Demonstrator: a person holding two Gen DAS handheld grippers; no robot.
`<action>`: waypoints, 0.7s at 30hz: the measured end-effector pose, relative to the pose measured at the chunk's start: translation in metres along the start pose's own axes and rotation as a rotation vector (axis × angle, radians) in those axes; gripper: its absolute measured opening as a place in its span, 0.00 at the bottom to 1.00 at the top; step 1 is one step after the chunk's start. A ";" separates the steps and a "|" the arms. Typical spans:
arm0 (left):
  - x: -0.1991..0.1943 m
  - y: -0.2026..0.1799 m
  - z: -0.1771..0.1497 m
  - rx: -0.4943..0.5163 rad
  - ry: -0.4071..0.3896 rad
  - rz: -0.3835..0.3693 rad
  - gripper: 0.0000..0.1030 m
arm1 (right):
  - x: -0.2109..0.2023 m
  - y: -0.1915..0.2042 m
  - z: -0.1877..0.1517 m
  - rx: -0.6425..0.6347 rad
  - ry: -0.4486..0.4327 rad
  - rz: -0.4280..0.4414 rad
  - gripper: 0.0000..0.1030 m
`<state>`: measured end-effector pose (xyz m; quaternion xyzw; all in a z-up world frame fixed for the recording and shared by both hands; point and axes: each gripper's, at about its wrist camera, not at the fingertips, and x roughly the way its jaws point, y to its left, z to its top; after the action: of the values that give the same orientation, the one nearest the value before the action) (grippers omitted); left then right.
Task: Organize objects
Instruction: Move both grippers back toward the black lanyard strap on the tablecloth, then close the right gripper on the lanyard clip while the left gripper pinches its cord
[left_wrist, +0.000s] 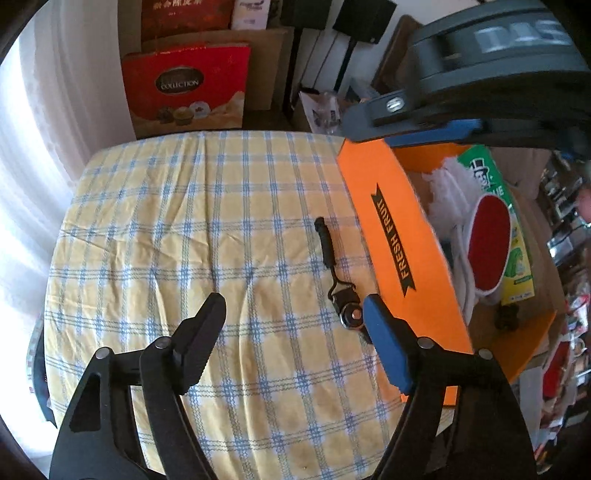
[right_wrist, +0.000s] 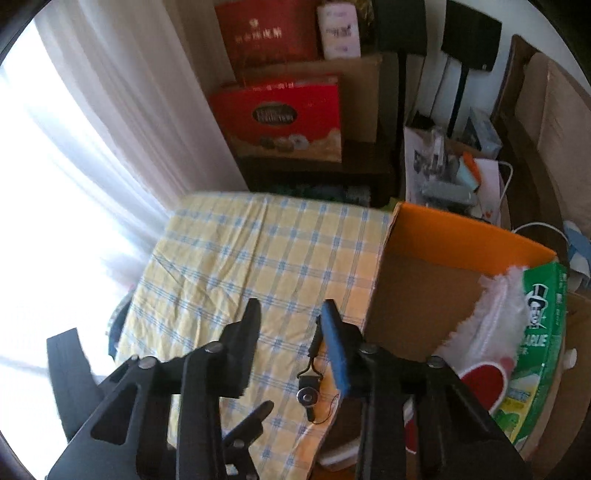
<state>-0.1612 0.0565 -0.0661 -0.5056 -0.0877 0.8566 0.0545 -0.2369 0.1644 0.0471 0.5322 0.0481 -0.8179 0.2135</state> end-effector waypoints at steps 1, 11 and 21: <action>0.000 0.002 -0.001 -0.003 0.002 0.000 0.72 | 0.009 0.000 0.000 -0.002 0.017 -0.007 0.29; -0.001 0.030 -0.003 -0.036 0.004 0.027 0.71 | 0.061 0.003 -0.008 -0.030 0.121 -0.071 0.25; -0.004 0.050 -0.012 -0.054 0.000 0.030 0.71 | 0.090 0.025 -0.007 -0.101 0.204 -0.218 0.23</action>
<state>-0.1489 0.0082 -0.0784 -0.5081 -0.1032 0.8546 0.0280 -0.2518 0.1175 -0.0324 0.5929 0.1681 -0.7743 0.1442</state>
